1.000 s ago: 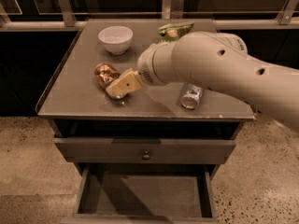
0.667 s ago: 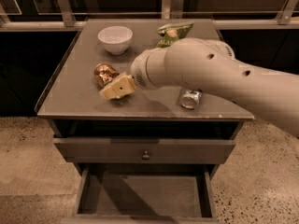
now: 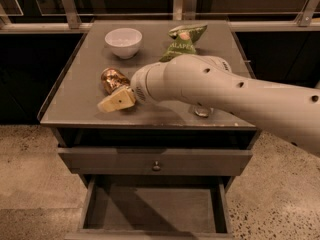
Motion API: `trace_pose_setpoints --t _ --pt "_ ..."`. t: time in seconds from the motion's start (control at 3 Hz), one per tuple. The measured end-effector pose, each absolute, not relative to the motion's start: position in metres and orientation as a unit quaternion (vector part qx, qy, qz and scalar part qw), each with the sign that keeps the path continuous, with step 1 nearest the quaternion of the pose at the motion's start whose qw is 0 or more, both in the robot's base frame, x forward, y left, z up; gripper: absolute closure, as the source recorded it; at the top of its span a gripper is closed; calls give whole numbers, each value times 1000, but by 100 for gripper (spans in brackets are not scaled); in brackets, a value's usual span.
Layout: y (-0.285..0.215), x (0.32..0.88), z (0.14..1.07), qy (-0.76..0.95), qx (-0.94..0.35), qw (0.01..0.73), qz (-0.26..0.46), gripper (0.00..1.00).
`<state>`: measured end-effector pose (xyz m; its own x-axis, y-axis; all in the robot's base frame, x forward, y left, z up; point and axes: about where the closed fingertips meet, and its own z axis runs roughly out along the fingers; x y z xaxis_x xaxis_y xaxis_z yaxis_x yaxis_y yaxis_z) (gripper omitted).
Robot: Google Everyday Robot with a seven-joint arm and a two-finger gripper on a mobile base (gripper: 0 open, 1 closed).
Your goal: Place orange can into middle drawer
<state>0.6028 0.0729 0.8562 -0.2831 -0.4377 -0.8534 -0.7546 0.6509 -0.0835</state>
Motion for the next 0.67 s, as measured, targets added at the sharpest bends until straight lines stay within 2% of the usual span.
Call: trace_pose_setpoints --t 0.33,0.67 --pt "79 611 846 783 -376 466 165 0" --pt "81 612 846 782 -377 468 164 19"
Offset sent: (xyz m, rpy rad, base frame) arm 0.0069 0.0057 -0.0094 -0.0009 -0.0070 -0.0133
